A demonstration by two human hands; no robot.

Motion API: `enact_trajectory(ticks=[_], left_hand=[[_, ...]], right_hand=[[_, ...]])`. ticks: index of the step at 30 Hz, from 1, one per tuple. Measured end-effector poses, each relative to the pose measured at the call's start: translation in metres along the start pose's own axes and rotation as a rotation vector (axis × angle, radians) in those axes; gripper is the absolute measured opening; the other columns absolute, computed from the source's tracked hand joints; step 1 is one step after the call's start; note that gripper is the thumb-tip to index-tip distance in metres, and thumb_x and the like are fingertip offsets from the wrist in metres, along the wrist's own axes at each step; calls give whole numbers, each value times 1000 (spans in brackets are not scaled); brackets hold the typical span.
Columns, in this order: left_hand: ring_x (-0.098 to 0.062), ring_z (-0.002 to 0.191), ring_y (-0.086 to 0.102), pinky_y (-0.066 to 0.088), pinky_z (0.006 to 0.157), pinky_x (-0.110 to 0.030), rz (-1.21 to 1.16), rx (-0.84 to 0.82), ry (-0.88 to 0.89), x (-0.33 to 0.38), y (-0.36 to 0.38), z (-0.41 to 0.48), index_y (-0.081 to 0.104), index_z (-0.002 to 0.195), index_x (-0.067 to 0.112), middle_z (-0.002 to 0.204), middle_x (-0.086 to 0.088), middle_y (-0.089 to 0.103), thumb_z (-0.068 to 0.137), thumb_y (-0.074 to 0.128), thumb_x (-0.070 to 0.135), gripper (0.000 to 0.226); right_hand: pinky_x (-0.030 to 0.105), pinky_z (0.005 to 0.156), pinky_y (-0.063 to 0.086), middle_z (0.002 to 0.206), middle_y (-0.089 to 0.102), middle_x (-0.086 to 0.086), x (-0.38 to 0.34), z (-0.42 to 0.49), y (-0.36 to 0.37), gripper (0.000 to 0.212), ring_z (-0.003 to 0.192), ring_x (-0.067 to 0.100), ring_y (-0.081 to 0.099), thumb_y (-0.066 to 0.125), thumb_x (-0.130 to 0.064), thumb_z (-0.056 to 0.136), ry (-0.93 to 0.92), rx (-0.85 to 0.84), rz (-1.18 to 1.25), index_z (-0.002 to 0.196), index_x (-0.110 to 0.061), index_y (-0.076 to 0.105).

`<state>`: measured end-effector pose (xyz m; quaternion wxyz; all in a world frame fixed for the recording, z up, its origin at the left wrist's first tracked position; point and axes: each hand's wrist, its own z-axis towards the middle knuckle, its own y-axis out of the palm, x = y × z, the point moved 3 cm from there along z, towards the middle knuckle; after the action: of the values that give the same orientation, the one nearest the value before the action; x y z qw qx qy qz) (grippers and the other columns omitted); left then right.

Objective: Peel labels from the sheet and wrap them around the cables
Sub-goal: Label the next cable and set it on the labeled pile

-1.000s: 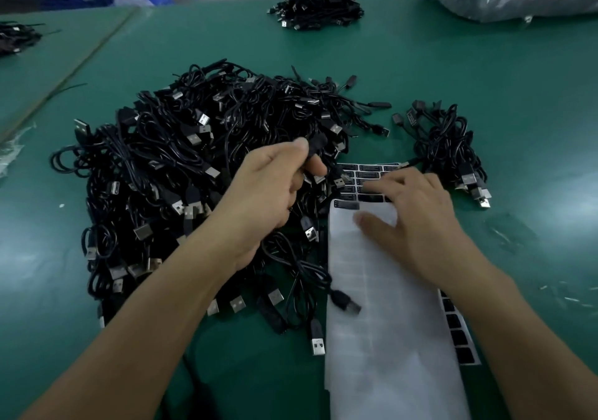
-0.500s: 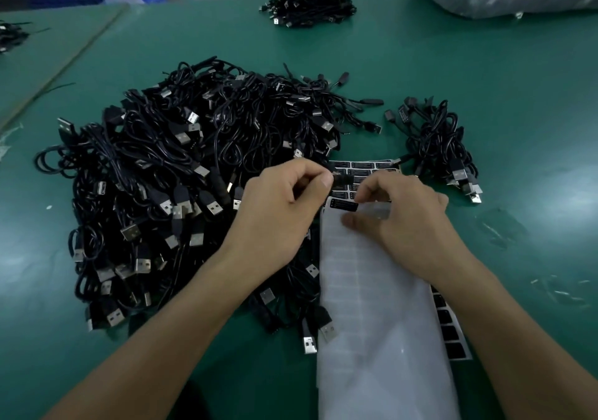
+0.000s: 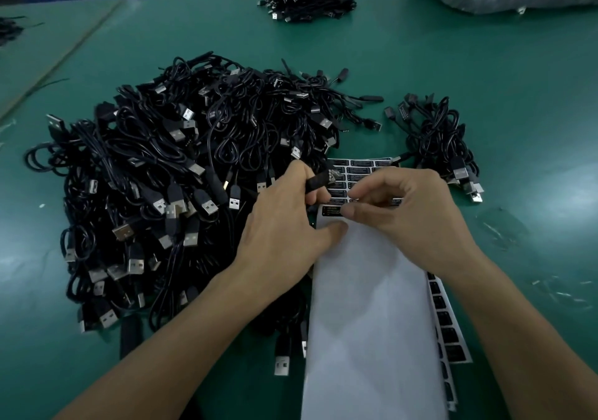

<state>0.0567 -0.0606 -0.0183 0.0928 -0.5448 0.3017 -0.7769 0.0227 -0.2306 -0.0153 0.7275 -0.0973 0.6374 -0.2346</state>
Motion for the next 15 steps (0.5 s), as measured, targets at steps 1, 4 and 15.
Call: enact_trajectory(ticks=[1,4,15], left_hand=[[7,56,47,30,52,-22,3,7,2,0,0,0,40,82,37,74,33,53,69,81,32,43],[9,54,47,28,51,-21,16,33,13,-2,1,0,37,78,45,78,30,59,75,83,25,49],[-2,49,46,36,52,-26,63,68,22,-5,3,0,38,74,35,77,21,64,76,73,19,39]], right_hand=[[20,63,50,68,70,-4,0,0,1,15,62,9,63,88,-23,74,-4,-3,6,79,-27,74],[18,62,50,72,71,-4,-1,0,1,17,68,15,65,87,-22,76,8,-25,8,86,-27,74],[30,81,56,81,74,-15,3,0,-10,15,79,2,69,78,-22,86,62,-128,-83,91,-36,76]])
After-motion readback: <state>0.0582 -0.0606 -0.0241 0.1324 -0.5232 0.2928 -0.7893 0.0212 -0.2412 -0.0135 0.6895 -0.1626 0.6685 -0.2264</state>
